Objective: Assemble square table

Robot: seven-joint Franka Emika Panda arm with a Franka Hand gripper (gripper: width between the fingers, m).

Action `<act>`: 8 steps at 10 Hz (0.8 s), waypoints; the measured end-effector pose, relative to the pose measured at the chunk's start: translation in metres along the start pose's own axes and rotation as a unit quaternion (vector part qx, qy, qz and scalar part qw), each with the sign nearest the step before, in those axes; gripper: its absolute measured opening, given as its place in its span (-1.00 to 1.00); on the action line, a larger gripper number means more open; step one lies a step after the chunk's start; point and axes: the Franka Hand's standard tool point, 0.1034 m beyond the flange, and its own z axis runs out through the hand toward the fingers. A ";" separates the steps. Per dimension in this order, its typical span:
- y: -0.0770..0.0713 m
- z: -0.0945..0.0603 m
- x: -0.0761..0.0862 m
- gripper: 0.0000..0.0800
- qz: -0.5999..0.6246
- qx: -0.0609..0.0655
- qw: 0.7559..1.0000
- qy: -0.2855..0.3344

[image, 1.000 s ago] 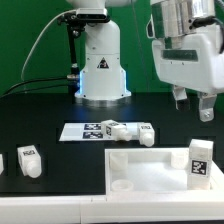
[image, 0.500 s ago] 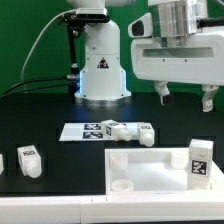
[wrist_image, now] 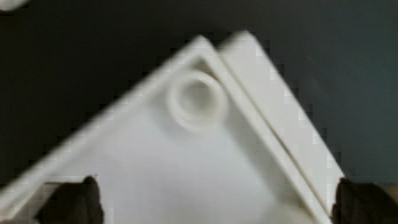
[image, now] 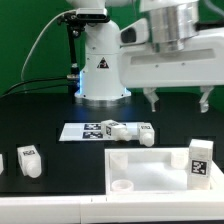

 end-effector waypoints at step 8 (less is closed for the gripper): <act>0.030 0.025 -0.025 0.62 -0.257 -0.048 0.965 -0.006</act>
Offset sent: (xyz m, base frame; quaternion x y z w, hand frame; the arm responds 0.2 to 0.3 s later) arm 0.0000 0.0000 0.0000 0.0000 0.0000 -0.1296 0.9916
